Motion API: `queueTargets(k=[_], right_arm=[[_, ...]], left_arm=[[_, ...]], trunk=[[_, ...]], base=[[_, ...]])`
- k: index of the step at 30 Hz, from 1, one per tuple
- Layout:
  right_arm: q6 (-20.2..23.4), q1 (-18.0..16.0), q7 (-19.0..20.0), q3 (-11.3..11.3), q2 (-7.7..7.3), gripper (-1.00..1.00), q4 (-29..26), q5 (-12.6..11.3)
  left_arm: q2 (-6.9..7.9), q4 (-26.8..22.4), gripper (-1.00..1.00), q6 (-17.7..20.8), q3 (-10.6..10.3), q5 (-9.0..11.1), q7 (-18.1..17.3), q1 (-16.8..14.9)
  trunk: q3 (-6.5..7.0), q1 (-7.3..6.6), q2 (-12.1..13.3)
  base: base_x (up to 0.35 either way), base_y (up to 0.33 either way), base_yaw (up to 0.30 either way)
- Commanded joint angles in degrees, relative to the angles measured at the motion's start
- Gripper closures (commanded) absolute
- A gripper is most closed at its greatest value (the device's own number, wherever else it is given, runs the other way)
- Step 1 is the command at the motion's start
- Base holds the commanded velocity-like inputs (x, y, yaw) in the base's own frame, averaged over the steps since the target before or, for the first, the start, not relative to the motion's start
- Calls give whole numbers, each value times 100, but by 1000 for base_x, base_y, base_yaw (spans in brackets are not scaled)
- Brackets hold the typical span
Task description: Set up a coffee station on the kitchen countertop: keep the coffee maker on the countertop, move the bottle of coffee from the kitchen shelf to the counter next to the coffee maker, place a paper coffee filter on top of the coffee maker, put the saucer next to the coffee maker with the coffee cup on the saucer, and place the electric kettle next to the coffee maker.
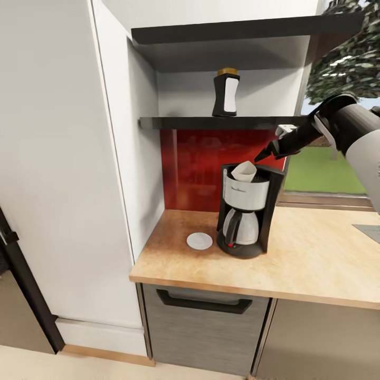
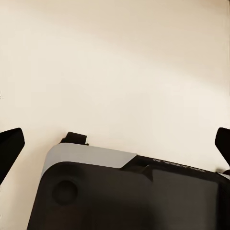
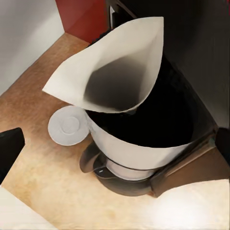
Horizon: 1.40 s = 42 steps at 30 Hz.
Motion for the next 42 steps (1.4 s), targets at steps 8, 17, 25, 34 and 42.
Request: queueTargets(k=[8, 17, 25, 34, 42], right_arm=[[-376, 497, 811, 0, -307, -100, -756, 66], [-75, 1856, 1461, -7, -1097, -100, -3754, 49], [5, 3409, 1552, -25, -1511, -100, -5243, 3], [-14, 4161, 1887, -37, -1611, -100, -5509, 4], [-512, 4958, 1919, -47, -1616, -100, -5527, 29]], left_arm=[[-1, -10, -100, -5, 2, 57, -3, 3], [-2, -10, -100, -5, 1, 57, -3, 3], [-6, -10, -100, -4, 1, 57, -3, 3], [-6, -10, -100, -1, 1, 57, -3, 3], [-5, -10, -100, 1, 1, 57, -3, 3]], trunk=[[-6, -2, -5], [-6, -2, -5], [-6, -2, -5], [-6, -2, -5], [-6, -2, -5]], base=[[-137, 0, 0], [-10, 0, 0], [-40, 0, 0], [-197, 0, 0], [-111, 0, 0]])
